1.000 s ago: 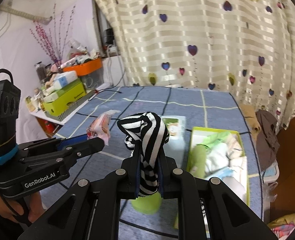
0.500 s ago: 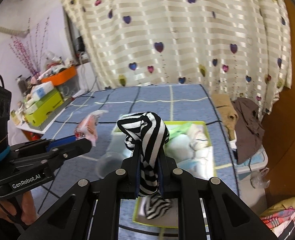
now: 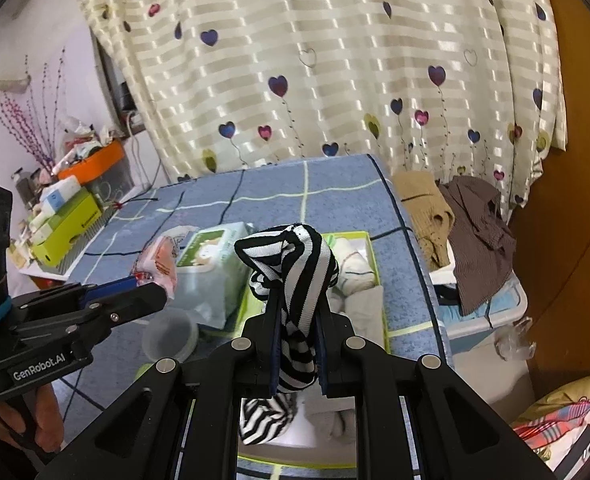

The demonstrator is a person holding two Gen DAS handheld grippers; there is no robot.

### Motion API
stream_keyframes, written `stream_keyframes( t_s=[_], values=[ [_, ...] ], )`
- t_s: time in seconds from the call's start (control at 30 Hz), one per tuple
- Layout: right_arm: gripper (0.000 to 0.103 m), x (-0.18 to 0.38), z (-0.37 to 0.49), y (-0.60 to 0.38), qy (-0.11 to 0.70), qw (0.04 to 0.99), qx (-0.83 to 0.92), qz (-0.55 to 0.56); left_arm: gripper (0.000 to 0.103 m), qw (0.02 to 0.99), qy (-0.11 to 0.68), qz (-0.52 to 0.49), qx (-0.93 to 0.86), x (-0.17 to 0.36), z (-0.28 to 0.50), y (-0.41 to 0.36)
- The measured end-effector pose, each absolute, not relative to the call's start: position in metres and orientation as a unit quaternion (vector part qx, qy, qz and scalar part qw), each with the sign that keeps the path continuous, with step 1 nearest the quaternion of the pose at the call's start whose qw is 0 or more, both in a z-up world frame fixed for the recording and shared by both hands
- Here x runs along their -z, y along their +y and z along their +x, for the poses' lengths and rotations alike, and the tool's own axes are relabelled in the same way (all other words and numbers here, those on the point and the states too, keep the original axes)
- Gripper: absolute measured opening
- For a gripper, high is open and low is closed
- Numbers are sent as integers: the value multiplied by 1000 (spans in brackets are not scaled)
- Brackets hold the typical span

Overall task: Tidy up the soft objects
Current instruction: 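Carry the plastic bag and striped sock over the white box with both tools, then lower the bag and sock into the box and open both tools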

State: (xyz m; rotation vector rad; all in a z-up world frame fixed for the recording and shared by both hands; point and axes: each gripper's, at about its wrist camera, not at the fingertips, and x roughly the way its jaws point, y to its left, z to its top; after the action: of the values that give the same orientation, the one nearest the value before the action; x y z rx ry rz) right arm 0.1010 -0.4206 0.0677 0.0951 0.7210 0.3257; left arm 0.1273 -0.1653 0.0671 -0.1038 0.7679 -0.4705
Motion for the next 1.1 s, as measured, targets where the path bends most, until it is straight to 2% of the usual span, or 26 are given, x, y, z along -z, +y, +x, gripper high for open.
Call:
stream_keyframes(
  t_s=[0.63,0.67,0.73,0.8,0.9,1.1],
  values=[
    [14,17,185,-428,432,885,-159,64,24,886,406,-42,219,-40,160,-182],
    [16,20,187,-429,435,884,-158,65,24,885,407,-42,220,-39,162,-183],
    [27,23,187,-431,438,882,-159,69,24,883,412,-41,221,-36,165,-187],
    [44,20,185,-433,432,885,-159,66,24,881,415,-40,224,-34,167,-191],
    [49,13,180,-434,421,891,-158,61,24,879,418,-39,228,-32,170,-196],
    [49,-5,166,-442,397,903,-156,60,24,874,425,-30,233,-27,174,-206]
  ],
)
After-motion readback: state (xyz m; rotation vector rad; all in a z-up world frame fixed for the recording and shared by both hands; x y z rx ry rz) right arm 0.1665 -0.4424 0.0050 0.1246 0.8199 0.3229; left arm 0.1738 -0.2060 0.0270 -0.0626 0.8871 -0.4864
